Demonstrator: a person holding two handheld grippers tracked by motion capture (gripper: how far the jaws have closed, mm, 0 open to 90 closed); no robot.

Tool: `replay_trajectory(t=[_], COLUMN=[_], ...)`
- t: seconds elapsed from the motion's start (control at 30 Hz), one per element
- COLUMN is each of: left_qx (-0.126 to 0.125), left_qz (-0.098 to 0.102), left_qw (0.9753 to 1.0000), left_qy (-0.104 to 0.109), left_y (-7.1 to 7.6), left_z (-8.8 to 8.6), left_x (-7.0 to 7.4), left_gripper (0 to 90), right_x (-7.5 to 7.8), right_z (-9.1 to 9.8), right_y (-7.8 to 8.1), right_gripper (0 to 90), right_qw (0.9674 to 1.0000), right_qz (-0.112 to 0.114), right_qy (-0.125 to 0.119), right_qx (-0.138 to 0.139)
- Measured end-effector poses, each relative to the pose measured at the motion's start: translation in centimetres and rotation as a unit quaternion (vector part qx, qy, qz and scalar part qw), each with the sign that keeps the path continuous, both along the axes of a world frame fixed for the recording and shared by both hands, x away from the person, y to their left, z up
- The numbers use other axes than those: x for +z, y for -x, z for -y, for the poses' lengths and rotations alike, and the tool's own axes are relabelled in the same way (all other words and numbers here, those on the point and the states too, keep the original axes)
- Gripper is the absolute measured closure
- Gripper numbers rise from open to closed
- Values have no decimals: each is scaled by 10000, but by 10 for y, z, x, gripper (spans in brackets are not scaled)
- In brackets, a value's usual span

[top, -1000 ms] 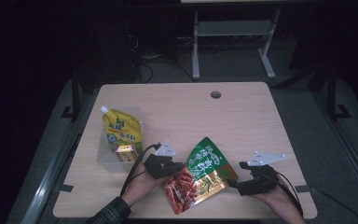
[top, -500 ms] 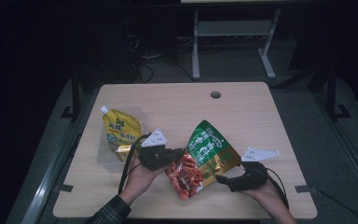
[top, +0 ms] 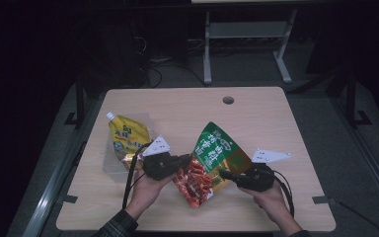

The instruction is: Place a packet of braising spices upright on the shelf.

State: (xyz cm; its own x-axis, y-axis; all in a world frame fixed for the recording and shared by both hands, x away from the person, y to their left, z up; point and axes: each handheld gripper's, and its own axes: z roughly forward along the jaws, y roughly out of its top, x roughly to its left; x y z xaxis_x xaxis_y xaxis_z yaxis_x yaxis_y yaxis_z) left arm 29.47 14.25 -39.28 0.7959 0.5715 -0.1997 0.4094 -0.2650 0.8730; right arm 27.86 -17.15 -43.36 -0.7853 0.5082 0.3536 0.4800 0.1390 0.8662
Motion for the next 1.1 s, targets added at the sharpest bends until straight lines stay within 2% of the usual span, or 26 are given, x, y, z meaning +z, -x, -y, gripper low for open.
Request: replay_trajectory(t=[0.1,0.17,0.23,0.37,0.47,0.57,0.67,0.87,0.9,0.97,1.0,1.1], left_qx=[35,42,40,105,190,314,311,11,-96,-390,-390,-681], left_qz=[1,15,-19,11,-20,17,-6,68,74,29,29,-22], left_qw=[10000,10000,10000,9996,9991,9988,9989,9983,9980,9965,9965,9935], left_qy=[-40,-74,-83,-272,-372,-386,-358,-573,-623,-744,-744,-908], left_y=[2,3,4,6,7,7,8,19,21,24,24,30], left_z=[1,0,-1,-2,-3,-6,-9,-5,-5,-5,-5,-7], left_x=[-3,-4,-4,-8,-12,-10,-10,-13,-13,-15,-15,-19], left_gripper=[897,896,895,887,860,786,701,534,516,482,462,392], right_x=[4,8,10,14,19,24,26,39,44,47,49,54], right_z=[-2,-3,-3,-4,-3,-1,0,4,1,-1,-3,-7], right_y=[-2,-4,-8,-12,-14,-16,-17,-21,-24,-26,-27,-32], right_gripper=[834,875,887,893,896,897,897,897,897,897,897,898], right_qw=[9999,9998,9998,9994,9993,9987,9986,9979,9975,9974,9973,9972], right_qz=[114,187,179,238,235,315,296,392,425,450,455,491], right_qy=[-50,9,26,128,111,153,150,188,253,273,291,288], right_qx=[-22,-45,35,193,278,359,407,486,498,496,498,481])
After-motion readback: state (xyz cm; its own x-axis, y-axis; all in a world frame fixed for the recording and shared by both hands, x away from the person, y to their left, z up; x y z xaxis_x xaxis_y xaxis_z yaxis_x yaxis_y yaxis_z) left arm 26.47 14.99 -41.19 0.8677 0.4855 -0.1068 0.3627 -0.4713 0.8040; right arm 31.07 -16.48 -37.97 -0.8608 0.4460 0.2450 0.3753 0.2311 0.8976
